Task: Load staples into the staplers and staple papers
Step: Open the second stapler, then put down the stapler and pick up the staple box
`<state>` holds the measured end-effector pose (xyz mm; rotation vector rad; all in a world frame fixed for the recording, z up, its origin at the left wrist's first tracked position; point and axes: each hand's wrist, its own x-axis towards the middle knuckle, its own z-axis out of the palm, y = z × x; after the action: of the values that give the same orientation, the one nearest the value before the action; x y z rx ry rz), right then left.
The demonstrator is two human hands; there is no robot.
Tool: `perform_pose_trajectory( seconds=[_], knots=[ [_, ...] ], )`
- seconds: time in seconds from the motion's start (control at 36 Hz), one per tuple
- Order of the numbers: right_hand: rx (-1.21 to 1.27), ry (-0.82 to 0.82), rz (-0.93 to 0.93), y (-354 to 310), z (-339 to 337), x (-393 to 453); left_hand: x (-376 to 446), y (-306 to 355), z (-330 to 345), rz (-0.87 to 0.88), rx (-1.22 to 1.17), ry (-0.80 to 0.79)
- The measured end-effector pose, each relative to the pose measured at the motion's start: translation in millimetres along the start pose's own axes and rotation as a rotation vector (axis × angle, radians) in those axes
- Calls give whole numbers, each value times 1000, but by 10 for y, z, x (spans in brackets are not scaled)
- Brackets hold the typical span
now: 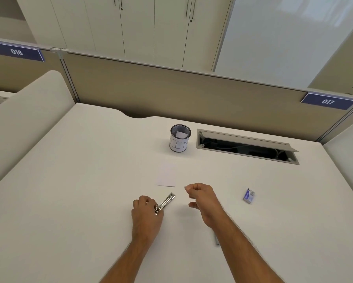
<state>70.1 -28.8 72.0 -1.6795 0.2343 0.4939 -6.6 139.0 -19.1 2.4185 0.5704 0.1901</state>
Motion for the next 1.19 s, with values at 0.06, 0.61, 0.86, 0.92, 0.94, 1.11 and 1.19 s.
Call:
perform_pose_trajectory(
  seconds=[0.06,0.61,0.86,0.92,0.94,1.11,1.19],
  knots=[
    [7,3,3,1,12,35,0,6,2,13,44,-17],
    [74,36,-4,-297,102,515,822,751,-265,58,-4,39],
    [43,117,-23,-589,165,905,1337,973,-287,3,-23,9],
    [43,131,-51,-678,192,1000,1429,1020,-287,-8,-29,-4],
    [45,136,-65,-720,209,1046,1475,1038,-286,-13,-34,-9],
    [45,174,-126,-940,306,1305,1734,1158,-272,-20,-40,5],
    [21,212,-160,-1020,361,1453,1873,1216,-265,-23,-30,14]
  ],
)
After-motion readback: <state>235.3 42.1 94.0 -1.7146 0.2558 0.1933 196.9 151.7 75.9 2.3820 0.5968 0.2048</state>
